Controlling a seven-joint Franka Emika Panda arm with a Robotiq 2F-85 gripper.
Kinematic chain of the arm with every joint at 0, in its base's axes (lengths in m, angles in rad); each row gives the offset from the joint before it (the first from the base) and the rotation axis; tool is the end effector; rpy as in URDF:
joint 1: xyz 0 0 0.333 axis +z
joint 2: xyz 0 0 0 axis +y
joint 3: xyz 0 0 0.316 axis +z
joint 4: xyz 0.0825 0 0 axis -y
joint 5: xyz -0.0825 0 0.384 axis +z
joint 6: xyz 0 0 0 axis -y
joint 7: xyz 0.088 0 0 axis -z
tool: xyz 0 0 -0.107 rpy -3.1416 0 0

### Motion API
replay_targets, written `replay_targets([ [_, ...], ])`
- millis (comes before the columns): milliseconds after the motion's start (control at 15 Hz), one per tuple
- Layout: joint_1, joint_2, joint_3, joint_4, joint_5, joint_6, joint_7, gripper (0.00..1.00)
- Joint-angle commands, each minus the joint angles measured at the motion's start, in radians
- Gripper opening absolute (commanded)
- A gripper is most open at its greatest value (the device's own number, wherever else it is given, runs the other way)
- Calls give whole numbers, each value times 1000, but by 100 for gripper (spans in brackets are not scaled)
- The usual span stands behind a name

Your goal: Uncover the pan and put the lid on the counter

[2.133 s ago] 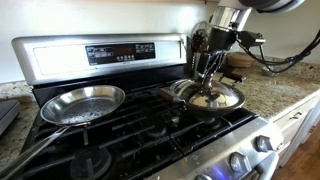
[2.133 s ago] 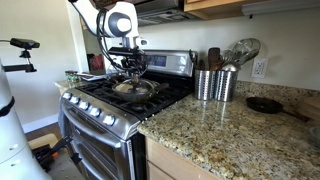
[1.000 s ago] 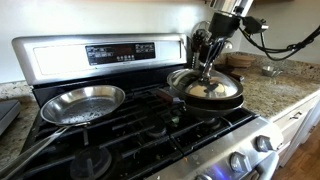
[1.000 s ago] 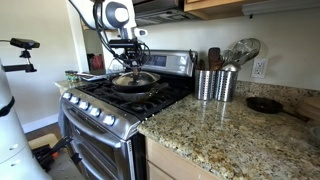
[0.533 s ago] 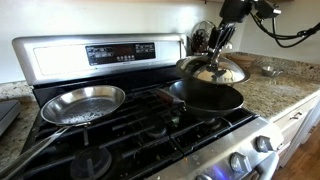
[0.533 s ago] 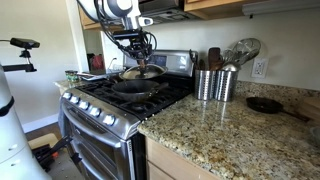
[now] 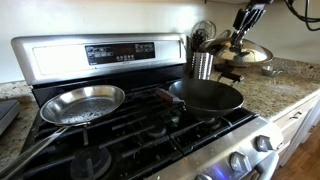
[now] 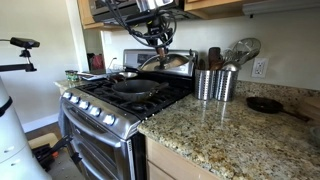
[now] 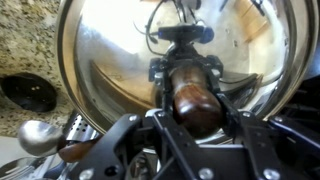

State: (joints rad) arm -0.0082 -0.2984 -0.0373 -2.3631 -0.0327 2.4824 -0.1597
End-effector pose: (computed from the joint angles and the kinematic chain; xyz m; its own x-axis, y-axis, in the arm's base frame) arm 0.4865 -0.0229 0.4877 0.9068 0.1405 0.3974 0.1174 -0.9897 0.0821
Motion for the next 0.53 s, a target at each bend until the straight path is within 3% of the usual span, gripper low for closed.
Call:
replay_targets([
  [0,-49,-18,-60,18,-11,-43,-23,20],
  [467,-129,92,-169,52,2,-31,-48,20],
])
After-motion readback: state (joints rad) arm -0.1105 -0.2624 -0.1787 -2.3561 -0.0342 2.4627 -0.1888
